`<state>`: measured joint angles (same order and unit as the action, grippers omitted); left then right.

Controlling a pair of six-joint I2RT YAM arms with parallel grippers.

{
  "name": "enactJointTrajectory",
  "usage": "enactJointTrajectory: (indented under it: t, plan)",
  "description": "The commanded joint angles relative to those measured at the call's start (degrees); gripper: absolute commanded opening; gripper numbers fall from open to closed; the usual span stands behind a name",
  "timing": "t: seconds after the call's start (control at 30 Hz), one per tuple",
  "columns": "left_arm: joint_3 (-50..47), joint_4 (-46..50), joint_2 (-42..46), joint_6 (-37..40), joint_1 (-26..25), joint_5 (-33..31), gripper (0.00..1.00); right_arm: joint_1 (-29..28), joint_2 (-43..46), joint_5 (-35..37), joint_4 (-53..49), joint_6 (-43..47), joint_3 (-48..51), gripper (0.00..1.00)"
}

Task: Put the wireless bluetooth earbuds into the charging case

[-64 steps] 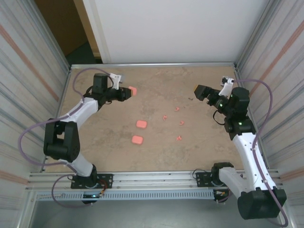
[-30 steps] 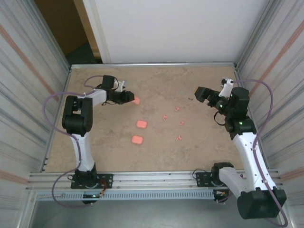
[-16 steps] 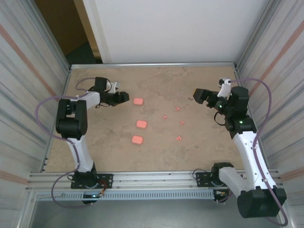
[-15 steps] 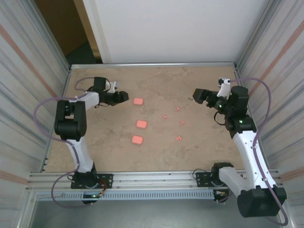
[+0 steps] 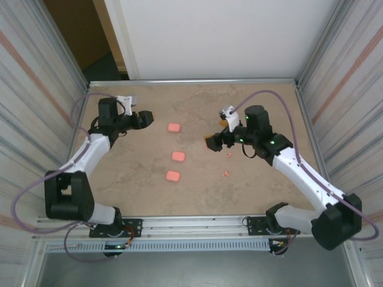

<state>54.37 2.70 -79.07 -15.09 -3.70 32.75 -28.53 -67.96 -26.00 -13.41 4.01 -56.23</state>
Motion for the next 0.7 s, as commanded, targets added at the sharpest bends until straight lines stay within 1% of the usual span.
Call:
enactJointTrajectory:
  t: [0.0, 0.03, 0.2, 0.33, 0.5, 0.67]
  plan:
    - [-3.0, -2.2, 6.2, 0.1, 0.5, -3.9, 0.63, -3.1, -4.0, 1.6, -1.3, 10.0, -3.8, 1.00]
    - [-4.0, -2.2, 8.0, 0.3, 0.5, -4.8, 0.63, -4.0, -5.5, 2.2, -0.6, 10.8, -4.2, 1.00]
    - [-7.3, -0.9, 14.8, 1.8, 0.5, -9.0, 0.64, -6.6, -12.7, -0.8, 0.6, 14.5, -7.1, 1.00]
    - [-9.2, 1.1, 19.0, 2.3, 0.5, -12.7, 0.64, -8.7, -18.4, -0.1, -0.4, 19.1, -9.2, 1.00]
    - [-11.7, 1.2, 22.9, 2.8, 0.5, -15.7, 0.65, -11.5, -24.4, 2.1, -1.7, 25.1, -11.1, 0.99]
    - [-12.9, 0.6, 24.4, 2.4, 0.5, -16.9, 0.65, -12.2, -29.2, 1.2, -0.4, 28.2, -11.2, 0.98]
